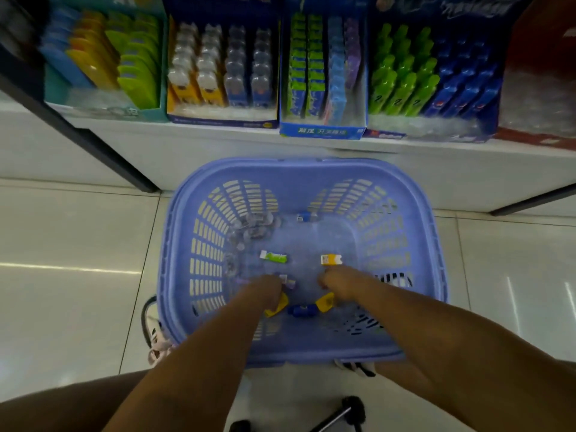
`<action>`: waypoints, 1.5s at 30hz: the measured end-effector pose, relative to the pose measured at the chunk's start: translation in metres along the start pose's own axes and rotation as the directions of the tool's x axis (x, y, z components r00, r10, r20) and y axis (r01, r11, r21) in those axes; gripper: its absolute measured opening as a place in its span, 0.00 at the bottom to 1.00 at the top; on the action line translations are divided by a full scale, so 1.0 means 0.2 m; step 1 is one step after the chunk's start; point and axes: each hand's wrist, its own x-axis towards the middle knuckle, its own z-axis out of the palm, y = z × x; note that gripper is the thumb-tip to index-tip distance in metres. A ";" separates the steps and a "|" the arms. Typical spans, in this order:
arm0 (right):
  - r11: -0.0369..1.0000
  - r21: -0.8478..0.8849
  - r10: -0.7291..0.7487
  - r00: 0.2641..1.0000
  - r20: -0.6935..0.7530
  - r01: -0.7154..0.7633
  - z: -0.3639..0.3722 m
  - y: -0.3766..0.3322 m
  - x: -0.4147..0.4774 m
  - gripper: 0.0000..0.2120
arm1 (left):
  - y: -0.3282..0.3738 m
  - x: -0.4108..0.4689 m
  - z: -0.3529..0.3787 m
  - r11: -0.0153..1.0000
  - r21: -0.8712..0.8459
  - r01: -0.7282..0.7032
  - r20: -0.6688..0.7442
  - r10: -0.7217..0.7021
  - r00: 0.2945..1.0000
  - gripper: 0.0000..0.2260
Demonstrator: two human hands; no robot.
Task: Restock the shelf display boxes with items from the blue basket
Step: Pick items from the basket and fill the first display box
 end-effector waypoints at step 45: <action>0.379 0.581 0.181 0.558 -0.810 0.720 -0.92 -0.46 -0.65 0.08 | -0.17 -0.65 -0.72 -0.304 -0.855 -0.420 -0.406 -0.113 0.907 0.14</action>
